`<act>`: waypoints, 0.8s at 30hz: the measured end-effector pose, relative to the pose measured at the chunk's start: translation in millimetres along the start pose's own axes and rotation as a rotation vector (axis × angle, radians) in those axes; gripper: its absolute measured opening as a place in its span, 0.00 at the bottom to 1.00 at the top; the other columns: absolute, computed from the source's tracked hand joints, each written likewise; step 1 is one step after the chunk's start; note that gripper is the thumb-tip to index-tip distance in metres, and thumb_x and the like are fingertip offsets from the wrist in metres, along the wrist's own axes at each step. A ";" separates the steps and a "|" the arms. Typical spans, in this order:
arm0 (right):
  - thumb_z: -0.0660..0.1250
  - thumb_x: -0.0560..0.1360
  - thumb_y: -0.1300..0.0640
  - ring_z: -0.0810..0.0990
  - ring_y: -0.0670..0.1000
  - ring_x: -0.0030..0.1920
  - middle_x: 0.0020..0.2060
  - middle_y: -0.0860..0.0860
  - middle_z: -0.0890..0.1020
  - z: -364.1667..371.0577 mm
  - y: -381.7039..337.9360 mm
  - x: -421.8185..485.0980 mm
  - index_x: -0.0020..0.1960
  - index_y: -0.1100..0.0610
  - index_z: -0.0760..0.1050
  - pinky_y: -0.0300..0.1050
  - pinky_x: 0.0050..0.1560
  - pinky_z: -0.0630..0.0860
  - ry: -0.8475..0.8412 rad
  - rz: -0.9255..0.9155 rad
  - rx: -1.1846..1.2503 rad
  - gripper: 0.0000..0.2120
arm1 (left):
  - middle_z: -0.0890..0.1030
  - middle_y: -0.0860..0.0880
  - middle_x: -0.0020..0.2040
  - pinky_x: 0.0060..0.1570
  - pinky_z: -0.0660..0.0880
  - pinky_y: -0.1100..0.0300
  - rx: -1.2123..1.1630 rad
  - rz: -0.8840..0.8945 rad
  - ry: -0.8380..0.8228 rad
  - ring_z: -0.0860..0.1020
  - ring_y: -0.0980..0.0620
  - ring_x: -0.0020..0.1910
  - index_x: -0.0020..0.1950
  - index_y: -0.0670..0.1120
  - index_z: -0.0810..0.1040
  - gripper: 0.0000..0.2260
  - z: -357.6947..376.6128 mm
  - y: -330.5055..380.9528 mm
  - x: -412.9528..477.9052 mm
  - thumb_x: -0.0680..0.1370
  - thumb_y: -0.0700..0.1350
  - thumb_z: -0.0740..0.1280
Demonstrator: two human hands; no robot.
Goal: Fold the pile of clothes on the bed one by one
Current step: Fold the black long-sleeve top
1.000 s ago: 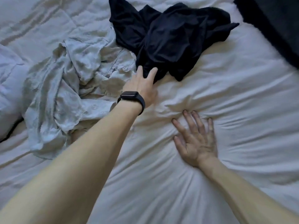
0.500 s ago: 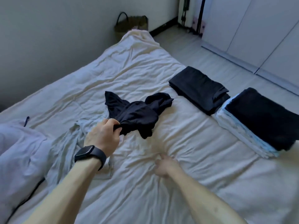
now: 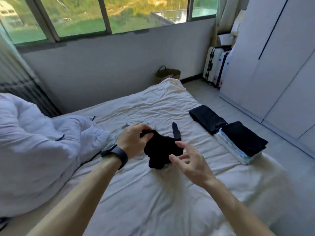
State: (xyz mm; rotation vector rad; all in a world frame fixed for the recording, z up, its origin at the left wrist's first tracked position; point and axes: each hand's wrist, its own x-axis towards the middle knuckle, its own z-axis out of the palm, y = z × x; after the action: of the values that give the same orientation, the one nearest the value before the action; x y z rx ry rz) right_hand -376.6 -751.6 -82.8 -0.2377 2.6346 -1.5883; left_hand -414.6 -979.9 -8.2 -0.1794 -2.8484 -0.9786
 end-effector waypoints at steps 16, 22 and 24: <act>0.73 0.76 0.50 0.78 0.40 0.35 0.31 0.38 0.80 -7.6 -206.2 -152.3 0.41 0.47 0.78 0.33 0.39 0.71 -0.034 -0.445 -0.314 0.06 | 0.79 0.59 0.40 0.43 0.70 0.70 0.181 -0.024 0.120 0.76 0.67 0.38 0.51 0.51 0.85 0.05 -214.9 34.2 -266.7 0.76 0.44 0.74; 0.70 0.78 0.51 0.79 0.52 0.44 0.44 0.46 0.81 3.3 -254.1 -151.3 0.51 0.51 0.78 0.46 0.43 0.71 -0.019 -0.655 -0.513 0.05 | 0.80 0.60 0.32 0.43 0.70 0.66 -0.046 -0.158 0.238 0.76 0.65 0.34 0.40 0.56 0.83 0.01 -251.7 39.2 -289.6 0.72 0.50 0.72; 0.69 0.78 0.50 0.80 0.54 0.47 0.49 0.46 0.82 7.4 -258.3 -149.4 0.54 0.48 0.77 0.48 0.44 0.75 -0.020 -0.663 -0.591 0.06 | 0.79 0.63 0.30 0.44 0.70 0.65 -0.109 -0.187 0.300 0.75 0.64 0.33 0.40 0.57 0.82 0.02 -263.7 41.3 -294.3 0.72 0.50 0.72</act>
State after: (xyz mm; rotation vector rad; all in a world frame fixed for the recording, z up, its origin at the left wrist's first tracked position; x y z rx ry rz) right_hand -201.8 -852.6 137.1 -1.2437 3.1168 -0.7980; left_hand -97.6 -1131.5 177.4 0.2104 -2.5735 -1.0923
